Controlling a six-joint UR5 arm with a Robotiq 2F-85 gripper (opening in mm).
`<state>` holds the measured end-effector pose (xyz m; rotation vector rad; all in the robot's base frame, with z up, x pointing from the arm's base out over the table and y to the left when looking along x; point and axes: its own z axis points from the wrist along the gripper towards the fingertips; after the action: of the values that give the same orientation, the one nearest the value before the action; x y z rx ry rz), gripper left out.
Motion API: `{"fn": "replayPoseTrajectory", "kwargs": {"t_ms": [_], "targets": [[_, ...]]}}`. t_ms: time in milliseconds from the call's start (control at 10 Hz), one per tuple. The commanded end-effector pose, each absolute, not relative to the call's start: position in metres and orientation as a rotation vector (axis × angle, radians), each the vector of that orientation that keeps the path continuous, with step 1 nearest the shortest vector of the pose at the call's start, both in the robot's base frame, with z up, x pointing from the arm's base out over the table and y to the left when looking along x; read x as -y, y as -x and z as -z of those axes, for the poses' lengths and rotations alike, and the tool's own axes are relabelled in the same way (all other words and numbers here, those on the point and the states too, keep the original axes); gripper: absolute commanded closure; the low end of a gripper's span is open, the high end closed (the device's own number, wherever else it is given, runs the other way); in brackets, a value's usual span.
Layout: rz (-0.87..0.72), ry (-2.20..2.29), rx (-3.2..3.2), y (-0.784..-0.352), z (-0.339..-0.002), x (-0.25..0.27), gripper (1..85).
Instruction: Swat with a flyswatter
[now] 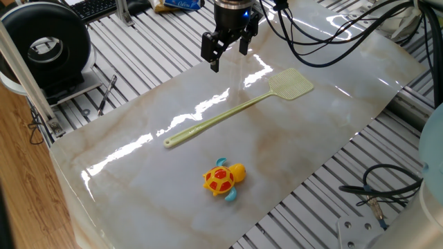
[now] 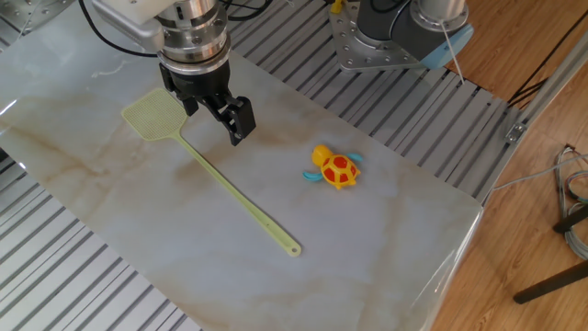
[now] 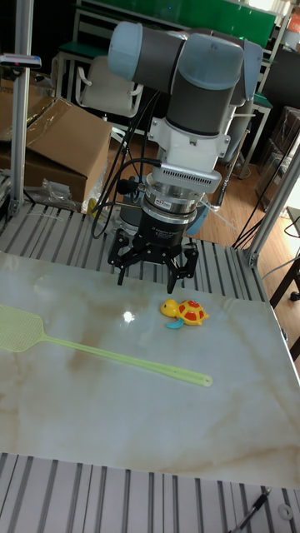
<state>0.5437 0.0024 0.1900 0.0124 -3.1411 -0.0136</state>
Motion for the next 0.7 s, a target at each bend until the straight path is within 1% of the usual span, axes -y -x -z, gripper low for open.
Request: {"fn": "replayPoseTrajectory", "kwargs": {"t_ms": [0,600], "targets": [[0.298,0.178,3.178,-0.5607,-0.1949,-0.0500,84.3],[0.265,0.200,3.170,-0.5610,-0.1951,-0.0527,84.3]]}}
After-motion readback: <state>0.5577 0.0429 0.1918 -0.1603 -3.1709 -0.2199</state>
